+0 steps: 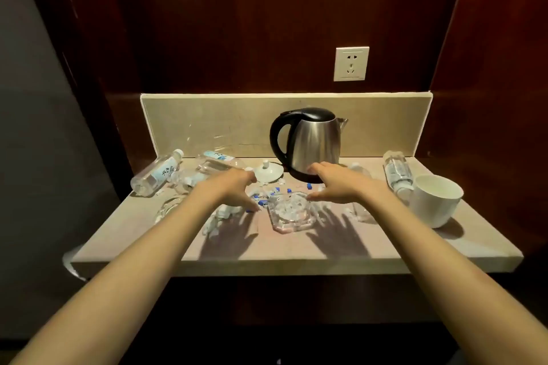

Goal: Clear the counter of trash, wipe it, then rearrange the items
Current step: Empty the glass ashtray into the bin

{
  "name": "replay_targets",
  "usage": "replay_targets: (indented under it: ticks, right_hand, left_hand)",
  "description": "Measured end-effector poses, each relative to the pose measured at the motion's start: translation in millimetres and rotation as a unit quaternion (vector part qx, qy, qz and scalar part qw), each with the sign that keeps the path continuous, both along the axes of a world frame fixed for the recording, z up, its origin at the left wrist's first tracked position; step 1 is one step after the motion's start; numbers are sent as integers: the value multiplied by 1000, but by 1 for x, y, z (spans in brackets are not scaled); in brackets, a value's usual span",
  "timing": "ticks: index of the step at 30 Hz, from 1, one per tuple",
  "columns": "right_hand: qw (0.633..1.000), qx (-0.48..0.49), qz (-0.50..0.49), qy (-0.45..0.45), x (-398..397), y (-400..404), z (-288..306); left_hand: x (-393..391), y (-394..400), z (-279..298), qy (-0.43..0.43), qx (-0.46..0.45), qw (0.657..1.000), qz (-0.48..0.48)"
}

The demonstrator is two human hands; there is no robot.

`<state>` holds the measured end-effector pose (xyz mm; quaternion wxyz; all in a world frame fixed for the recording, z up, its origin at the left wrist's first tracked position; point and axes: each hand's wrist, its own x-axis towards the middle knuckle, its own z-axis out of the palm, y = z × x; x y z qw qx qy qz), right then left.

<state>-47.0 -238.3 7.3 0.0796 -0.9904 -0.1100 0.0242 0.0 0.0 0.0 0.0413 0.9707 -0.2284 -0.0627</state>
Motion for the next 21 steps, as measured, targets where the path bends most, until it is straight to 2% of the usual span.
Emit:
replay_targets:
  ticks: [4,11,15,18,21]
  right_hand:
    - [1000,-25,11,10,22,-6,-8]
    - [999,-26,42,17,45,-8,-28]
    - [998,-54,22,27,51,-9,-33]
    - [994,-54,-7,92,55,-10,-34]
    - [987,-4,-21,161,56,-10,-40]
  left_hand:
    - [6,-18,-13,15,25,999,27]
    - [13,-33,-32,67,17,996,63]
    - [20,-38,-33,99,-37,991,86]
    - [22,-43,-32,131,-85,982,109]
    - [22,-46,-33,172,-104,972,121]
